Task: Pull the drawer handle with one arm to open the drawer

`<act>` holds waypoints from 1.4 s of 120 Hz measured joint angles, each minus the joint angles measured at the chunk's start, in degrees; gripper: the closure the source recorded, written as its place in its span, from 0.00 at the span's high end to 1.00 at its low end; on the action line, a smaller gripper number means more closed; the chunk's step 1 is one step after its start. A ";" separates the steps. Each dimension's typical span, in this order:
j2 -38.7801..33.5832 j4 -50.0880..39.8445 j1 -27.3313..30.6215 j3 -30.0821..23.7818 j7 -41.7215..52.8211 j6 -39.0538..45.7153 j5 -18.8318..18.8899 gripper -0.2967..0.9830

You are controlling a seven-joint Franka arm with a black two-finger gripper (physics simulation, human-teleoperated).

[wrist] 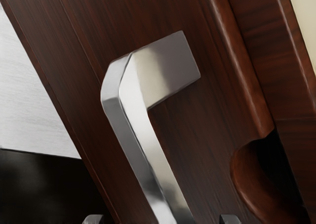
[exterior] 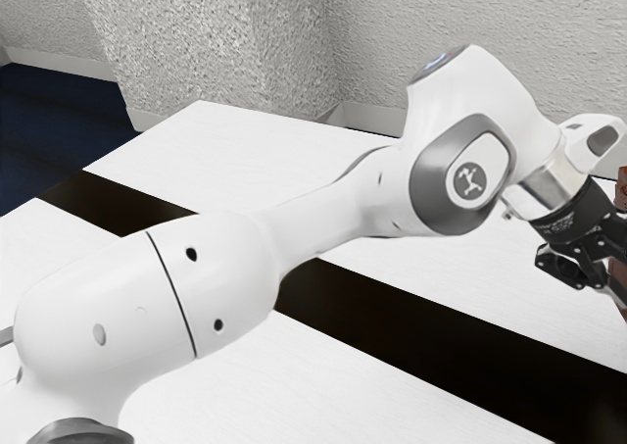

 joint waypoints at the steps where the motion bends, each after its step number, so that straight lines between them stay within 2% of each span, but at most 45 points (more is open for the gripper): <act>1: -0.04 -0.01 -0.02 0.02 -0.01 -0.05 0.02 0.37; 23: -1.28 -0.55 -0.05 0.42 -0.21 -1.07 1.09 0.22; 57: -5.26 -6.57 -1.01 2.28 -1.84 -1.51 2.85 0.17; 99: -11.17 -14.71 -0.87 2.42 -3.74 -1.43 3.85 0.16; 168: -17.24 -22.91 -0.23 2.57 -5.65 -0.30 4.44 0.15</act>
